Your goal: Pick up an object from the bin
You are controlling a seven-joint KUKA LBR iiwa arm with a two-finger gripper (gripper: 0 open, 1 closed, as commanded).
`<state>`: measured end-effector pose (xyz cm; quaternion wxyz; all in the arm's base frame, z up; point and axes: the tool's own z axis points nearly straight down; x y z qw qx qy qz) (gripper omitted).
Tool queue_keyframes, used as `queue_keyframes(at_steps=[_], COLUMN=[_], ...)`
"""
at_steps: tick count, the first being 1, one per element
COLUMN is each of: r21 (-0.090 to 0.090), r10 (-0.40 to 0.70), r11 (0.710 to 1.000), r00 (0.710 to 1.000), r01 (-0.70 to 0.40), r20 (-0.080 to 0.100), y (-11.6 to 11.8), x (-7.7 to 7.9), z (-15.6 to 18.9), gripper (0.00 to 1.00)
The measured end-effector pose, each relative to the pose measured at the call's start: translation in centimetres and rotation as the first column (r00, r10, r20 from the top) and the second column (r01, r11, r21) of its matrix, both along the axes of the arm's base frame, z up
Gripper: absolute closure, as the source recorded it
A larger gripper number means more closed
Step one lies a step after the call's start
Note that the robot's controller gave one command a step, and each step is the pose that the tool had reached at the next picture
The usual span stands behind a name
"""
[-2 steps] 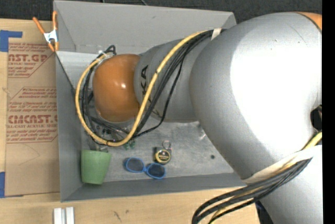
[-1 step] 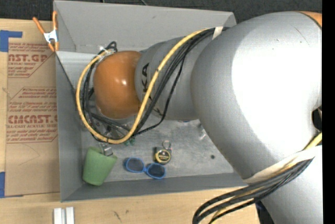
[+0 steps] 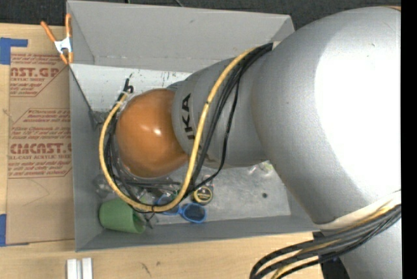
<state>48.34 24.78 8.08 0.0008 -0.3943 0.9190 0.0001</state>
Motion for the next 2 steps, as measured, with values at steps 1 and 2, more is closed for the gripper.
queue_keyframes(at_steps=[1, 2], r21=[0.003, 0.004], r10=[-0.003, 0.013], r11=[1.000, 1.000], r00=[1.000, 1.000], r01=[0.003, -0.013], r20=[0.004, 0.009], y=[0.0, -0.2], x=[0.2, 1.4], z=[0.0, 16.0], gripper=[1.00, 1.00])
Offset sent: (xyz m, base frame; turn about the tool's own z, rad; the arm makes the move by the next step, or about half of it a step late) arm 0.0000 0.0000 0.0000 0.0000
